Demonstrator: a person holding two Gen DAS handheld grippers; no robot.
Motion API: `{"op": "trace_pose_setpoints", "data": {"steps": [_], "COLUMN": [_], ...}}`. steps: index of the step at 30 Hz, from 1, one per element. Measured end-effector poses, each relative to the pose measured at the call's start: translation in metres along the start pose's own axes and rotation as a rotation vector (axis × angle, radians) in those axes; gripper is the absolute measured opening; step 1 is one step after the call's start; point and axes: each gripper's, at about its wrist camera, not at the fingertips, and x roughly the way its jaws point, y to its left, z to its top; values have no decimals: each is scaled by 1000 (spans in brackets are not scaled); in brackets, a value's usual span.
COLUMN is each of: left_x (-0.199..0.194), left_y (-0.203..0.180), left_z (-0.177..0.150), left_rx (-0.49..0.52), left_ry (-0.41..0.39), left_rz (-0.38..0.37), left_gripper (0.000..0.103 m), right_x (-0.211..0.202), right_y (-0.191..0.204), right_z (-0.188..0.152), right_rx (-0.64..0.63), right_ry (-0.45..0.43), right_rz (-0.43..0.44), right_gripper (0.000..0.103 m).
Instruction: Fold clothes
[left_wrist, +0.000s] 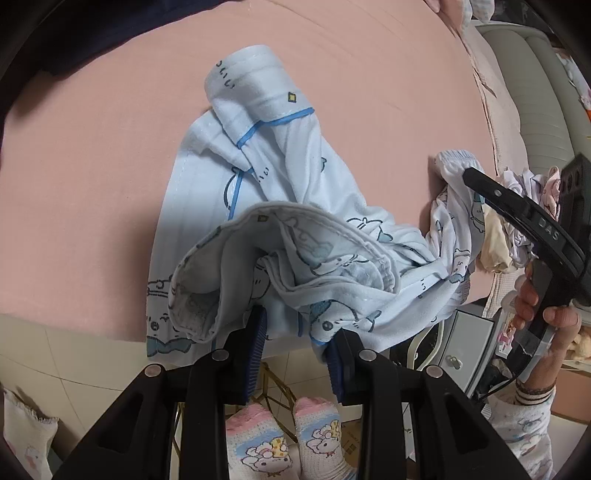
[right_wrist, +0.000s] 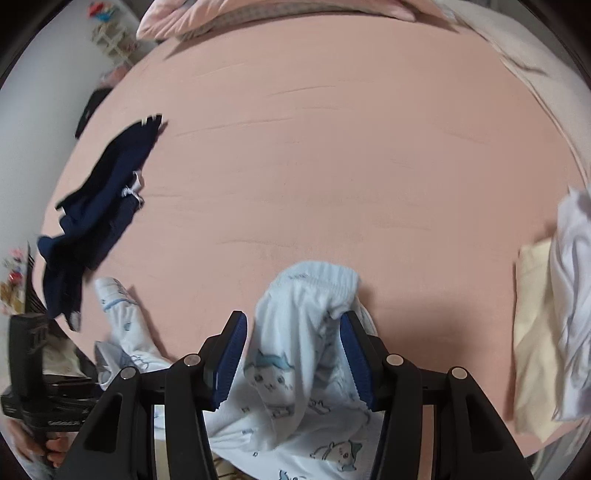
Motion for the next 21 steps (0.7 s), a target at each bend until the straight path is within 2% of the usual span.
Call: {"op": "trace_pose_setpoints", "data": {"steps": [4,9,13,16,17,19,21], "left_x": [3,7,2,14,-5,-38,-38], "left_y": [-6,-14,-18,-47,-39,-25,-31], "left_z": [1,3,12,27,28,30,32], "left_rx": [6,15,23,25,27,31,34], "left_ry": [-6,-7,-8,-9,-10,-12,-14], "left_rz": [4,12,22,31,35,43,52], "left_gripper": [27,27,27,27,27,27,27], "right_x": [13,21,22,23,23,23,22], "right_y": [11,20,22,20,20,18,14], "right_z": [7,8,6,5,5,5,5], "right_rx": [-38,-70,-103,-119,-127,-143,-134], "right_ry": [35,49,62,67,68,66,60], "right_rz": [-100,-177,-195,-199,-199,-198,-177], "right_gripper": [52,52,52,52,51,41,34]}}
